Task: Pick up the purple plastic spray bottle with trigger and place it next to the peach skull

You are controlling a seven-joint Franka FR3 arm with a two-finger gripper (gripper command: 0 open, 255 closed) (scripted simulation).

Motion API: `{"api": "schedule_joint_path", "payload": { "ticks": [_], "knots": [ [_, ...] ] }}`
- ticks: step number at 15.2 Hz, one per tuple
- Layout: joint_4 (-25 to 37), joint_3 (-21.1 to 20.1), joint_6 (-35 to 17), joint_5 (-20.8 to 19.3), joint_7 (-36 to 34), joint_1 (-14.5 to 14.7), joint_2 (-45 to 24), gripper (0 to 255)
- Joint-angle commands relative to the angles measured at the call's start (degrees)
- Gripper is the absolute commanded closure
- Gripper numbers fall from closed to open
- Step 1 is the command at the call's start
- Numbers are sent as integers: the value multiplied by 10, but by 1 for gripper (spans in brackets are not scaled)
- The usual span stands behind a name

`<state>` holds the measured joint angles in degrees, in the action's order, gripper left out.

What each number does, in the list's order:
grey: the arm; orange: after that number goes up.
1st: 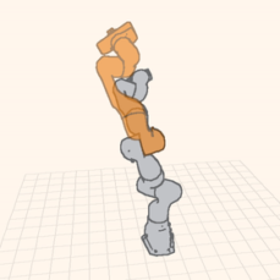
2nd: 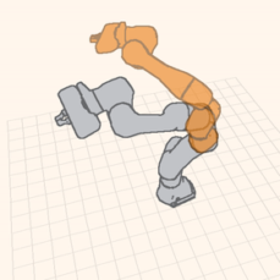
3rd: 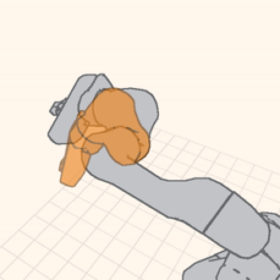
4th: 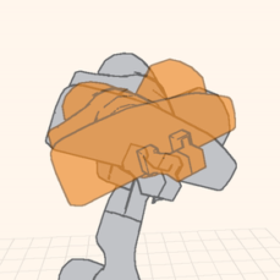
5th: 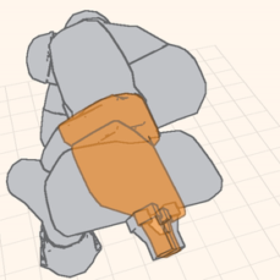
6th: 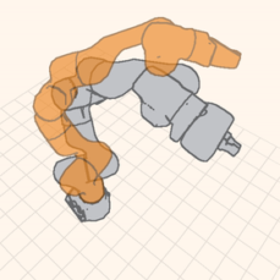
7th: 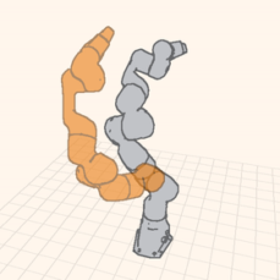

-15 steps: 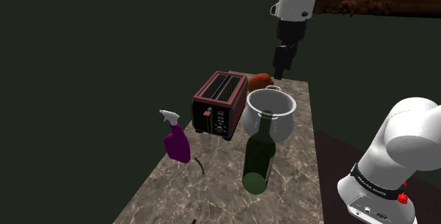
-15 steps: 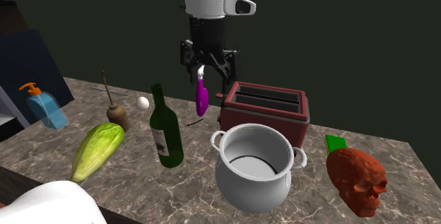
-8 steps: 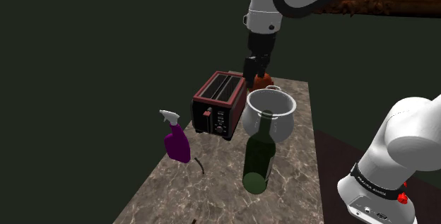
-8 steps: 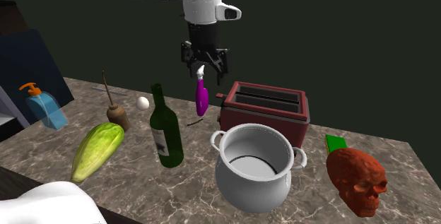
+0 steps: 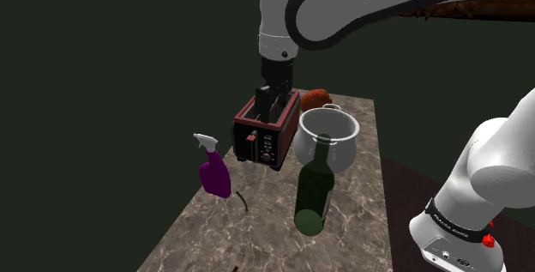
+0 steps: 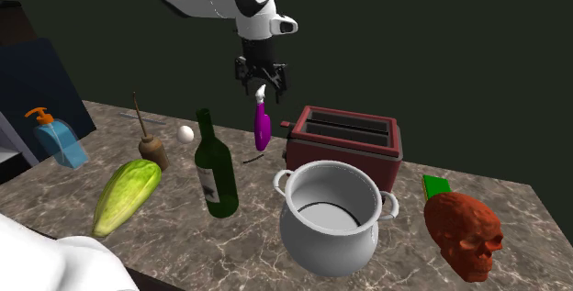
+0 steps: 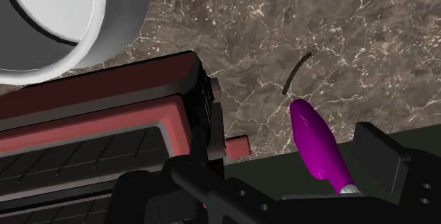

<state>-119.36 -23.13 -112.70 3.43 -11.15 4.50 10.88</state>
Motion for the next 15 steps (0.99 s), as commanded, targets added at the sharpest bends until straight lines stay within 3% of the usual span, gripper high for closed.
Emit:
{"api": "schedule_joint_path", "payload": {
  "ticks": [1, 7, 13, 15],
  "knots": [
    [38, -17, -12, -22, -25, 3, -46, 0],
    [146, -47, -34, -103, -98, 30, -178, 0],
    [290, -47, -23, -189, -157, 88, -317, 0],
    [295, -45, -27, -194, -160, 93, -327, 0]
  ]
}}
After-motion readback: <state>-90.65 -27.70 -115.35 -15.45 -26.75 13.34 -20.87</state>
